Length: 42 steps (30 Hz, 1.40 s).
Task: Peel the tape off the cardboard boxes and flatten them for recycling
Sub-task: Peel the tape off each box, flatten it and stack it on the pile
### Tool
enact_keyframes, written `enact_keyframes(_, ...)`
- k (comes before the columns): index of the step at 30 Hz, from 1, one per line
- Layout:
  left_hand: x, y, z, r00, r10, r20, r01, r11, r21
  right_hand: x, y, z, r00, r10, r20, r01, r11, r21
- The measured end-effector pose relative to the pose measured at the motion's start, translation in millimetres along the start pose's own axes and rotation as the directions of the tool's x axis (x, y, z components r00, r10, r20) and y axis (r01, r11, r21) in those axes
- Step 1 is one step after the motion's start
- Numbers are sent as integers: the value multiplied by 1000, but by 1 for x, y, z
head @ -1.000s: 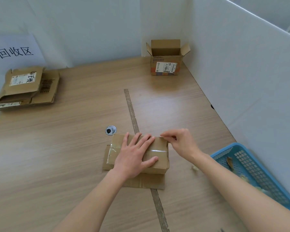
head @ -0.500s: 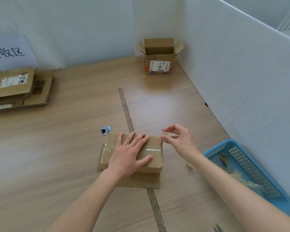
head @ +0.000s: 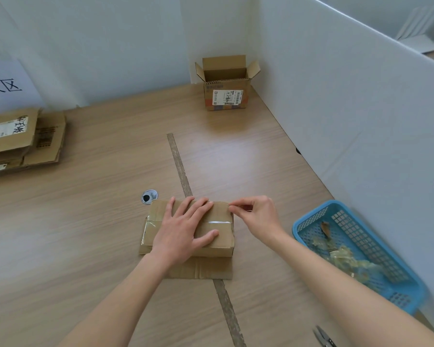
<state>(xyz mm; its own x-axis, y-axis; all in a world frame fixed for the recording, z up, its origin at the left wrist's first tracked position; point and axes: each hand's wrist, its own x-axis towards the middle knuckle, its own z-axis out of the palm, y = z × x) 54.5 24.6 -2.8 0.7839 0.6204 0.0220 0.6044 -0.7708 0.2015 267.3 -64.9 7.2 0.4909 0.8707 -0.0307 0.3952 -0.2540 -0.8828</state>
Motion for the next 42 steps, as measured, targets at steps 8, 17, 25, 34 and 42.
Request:
enact_keyframes(8, 0, -1, 0, 1000, -8, -1, 8, 1000, -5, 4, 17, -45, 987, 128, -101, -139, 984, -114)
enact_keyframes(17, 8, 16, -4, 999, -24, -32, 24, 1000, -4, -22, 57, -86, 970, 218, -109, -235, 955, -182)
enact_keyframes(25, 35, 79, 2, 999, 30, -20, -31, 997, -64, -41, 64, -125, 977, 212, -22, -210, 947, -244)
enact_keyframes(34, 40, 103, 14, 997, 36, -62, -39, 998, -50, -68, 86, -159, 978, 67, -198, -167, 818, -550)
enact_keyframes(42, 39, 104, 19, 995, 23, -99, -27, 999, -37, -73, 87, -159, 972, 120, -201, -217, 784, -581)
